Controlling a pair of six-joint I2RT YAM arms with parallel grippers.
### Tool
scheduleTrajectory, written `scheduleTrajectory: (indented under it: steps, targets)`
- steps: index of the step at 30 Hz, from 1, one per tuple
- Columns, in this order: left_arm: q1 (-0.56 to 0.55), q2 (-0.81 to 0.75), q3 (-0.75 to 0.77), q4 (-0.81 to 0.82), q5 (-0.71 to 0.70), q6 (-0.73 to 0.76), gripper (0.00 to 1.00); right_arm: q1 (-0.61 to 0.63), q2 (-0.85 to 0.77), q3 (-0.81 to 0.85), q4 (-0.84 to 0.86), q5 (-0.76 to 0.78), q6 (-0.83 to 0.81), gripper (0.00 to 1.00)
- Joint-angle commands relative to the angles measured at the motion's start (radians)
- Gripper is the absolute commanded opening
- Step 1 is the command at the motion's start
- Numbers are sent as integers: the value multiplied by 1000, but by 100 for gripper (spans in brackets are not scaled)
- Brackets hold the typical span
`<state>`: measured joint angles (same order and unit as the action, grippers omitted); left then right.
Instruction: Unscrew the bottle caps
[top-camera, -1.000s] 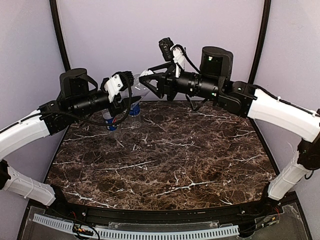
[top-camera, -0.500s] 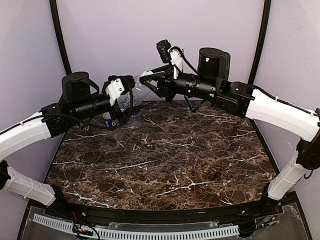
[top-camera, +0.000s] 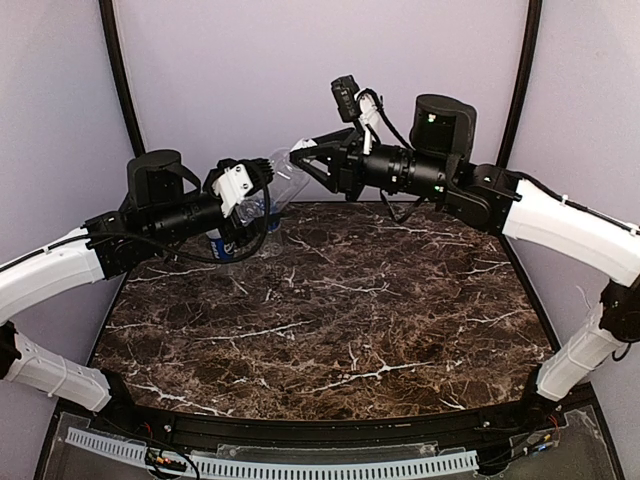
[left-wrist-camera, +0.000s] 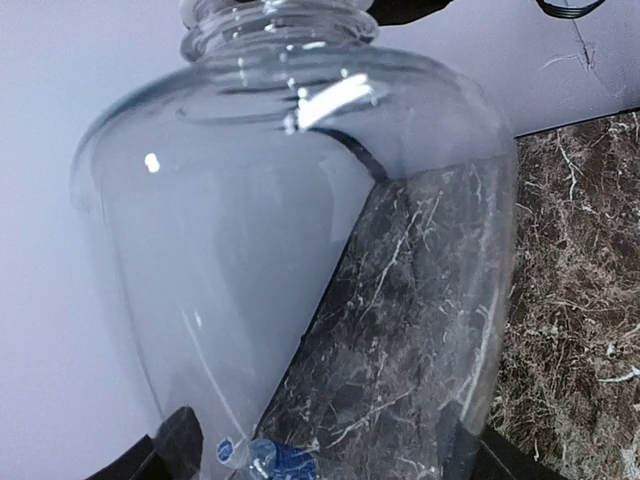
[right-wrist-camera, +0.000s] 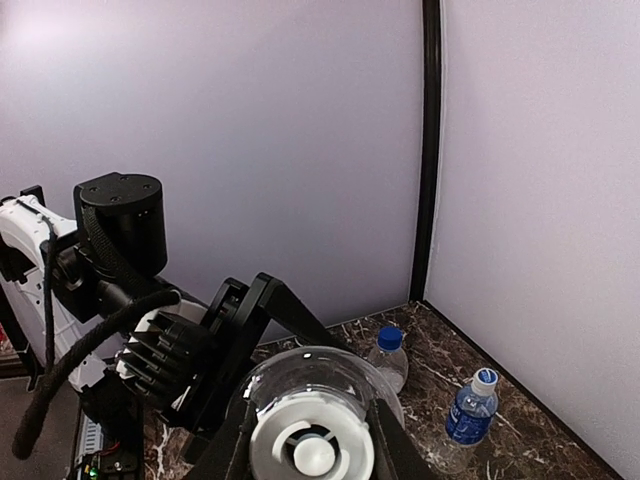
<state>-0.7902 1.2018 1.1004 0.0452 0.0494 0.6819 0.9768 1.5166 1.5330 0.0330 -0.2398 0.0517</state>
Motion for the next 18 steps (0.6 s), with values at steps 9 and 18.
scheduleTrajectory:
  steps: [9, 18]
  targets:
    - [-5, -15, -8, 50, -32, 62, 56, -30, -31, -25, 74, -58, 70, 0]
    - [-6, 1, -61, 259, -199, 438, 51, -36, -44, 13, -40, -11, 157, 81]
